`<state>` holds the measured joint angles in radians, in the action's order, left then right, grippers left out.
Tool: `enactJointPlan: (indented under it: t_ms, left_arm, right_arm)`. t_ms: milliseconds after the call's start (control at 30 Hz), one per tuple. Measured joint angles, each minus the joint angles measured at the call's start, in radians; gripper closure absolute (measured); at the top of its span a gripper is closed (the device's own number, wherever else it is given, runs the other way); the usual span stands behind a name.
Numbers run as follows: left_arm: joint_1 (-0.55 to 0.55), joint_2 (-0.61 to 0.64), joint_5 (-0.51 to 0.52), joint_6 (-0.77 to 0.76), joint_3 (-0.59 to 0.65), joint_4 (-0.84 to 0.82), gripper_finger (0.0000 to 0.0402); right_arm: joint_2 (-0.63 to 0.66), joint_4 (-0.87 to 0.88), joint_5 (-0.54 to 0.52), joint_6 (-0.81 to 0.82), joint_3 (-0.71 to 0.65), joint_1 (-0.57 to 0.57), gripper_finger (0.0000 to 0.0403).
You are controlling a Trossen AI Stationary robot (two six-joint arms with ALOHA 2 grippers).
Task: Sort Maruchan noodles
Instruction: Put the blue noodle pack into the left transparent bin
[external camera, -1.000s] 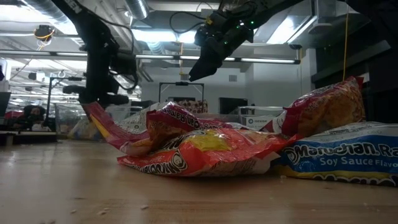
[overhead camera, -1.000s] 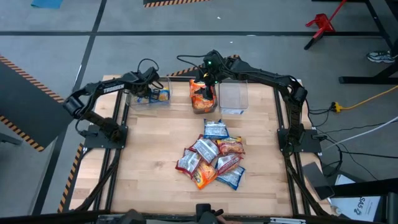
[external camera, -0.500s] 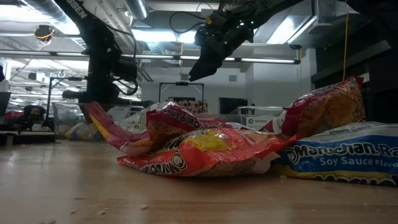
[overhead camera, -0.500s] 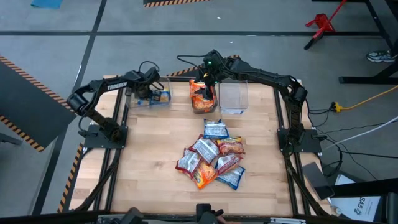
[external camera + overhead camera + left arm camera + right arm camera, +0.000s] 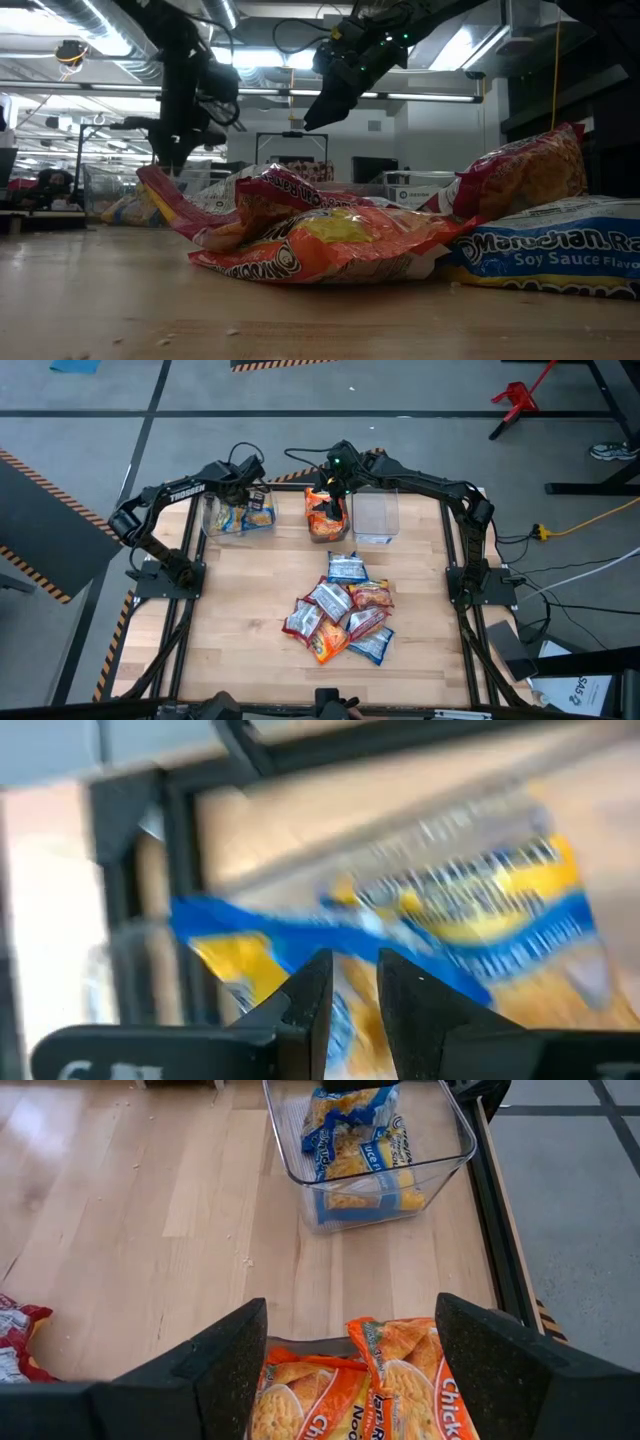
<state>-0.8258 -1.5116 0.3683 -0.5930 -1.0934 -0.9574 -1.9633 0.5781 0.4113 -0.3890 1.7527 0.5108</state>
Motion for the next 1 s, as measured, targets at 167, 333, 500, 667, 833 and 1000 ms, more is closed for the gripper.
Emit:
enactJointPlan:
  t_ms: [167, 333, 500, 667, 833, 1000]
  left_arm:
    - [-0.038, 0.000, -0.017, 0.011, 0.047, 0.062, 0.0326]
    - [-0.063, 0.000, -0.023, 0.020, 0.115, 0.093, 0.0326]
    - [-0.101, 0.000, -0.057, 0.020, 0.198, 0.148, 0.0326]
    - [-0.135, -0.009, -0.141, 0.020, 0.271, 0.231, 0.0326]
    - [-0.144, -0.002, -0.222, 0.024, 0.258, 0.219, 0.0326]
    - [-0.129, 0.021, -0.264, 0.025, 0.174, 0.192, 0.0326]
  right_arm:
    - [0.000, 0.000, 0.000, 0.016, 0.000, 0.000, 0.0125]
    - [0.000, 0.000, 0.000, 0.016, 0.000, 0.000, 0.0125]
    - [0.000, -0.001, 0.000, 0.016, 0.000, 0.000, 0.0125]
    - [0.000, -0.003, -0.001, 0.016, 0.000, 0.000, 0.0125]
    - [0.000, -0.003, -0.010, 0.016, 0.000, 0.000, 0.0125]
    - [0.000, -0.004, -0.010, 0.018, 0.000, 0.000, 0.0125]
